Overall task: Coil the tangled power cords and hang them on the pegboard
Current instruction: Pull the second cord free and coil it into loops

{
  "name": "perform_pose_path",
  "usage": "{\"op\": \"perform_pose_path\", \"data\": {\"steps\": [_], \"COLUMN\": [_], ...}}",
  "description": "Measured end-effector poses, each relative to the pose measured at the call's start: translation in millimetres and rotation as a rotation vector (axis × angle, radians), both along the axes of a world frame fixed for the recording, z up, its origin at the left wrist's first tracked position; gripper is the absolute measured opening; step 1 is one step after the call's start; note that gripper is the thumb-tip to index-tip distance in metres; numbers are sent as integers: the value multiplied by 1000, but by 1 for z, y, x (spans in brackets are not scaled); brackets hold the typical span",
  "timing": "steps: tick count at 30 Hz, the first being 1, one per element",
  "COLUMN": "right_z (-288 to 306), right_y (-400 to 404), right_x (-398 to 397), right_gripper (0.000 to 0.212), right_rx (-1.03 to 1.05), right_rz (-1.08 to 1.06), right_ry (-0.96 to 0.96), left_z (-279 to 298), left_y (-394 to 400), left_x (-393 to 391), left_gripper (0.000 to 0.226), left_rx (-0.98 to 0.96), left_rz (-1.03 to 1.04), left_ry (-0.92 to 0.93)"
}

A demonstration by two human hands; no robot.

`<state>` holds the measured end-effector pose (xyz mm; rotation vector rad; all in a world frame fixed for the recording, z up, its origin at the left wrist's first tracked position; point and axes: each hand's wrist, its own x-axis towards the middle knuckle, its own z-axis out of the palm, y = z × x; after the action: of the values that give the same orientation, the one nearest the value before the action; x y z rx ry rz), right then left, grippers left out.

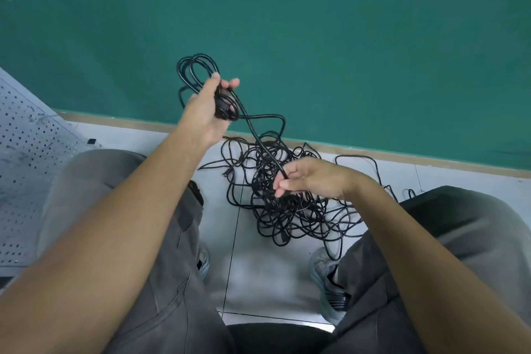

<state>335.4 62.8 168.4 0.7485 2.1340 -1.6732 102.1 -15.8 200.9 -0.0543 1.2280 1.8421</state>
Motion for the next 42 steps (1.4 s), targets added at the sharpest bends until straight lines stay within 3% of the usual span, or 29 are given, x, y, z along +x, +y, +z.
{"op": "perform_pose_path", "data": {"steps": [3,10,16,26,34,42], "right_z": [6,44,75,91,40,30], "right_y": [4,16,35,72,72,55], "right_x": [2,-3,-9,9,34,16], "right_gripper": [17,16,18,22,30,16], "right_rx": [58,70,211,479,392,268], "right_rz": [-29,-322,-535,-622,-833,-669], "right_ry": [78,330,471,332,387,363], "left_z": [-10,-14,-11,-1,0,1], "left_y": [0,0,-2,-8,-8,-2], "left_x": [2,9,20,29,31,34], "left_gripper": [32,33,35,32,31,33], "left_rx": [-37,-141,-94,-169,-188,-31], "left_rz": [-65,-185,-314,-443,-508,-532], "left_ry": [30,34,-21,-14,71,72]}}
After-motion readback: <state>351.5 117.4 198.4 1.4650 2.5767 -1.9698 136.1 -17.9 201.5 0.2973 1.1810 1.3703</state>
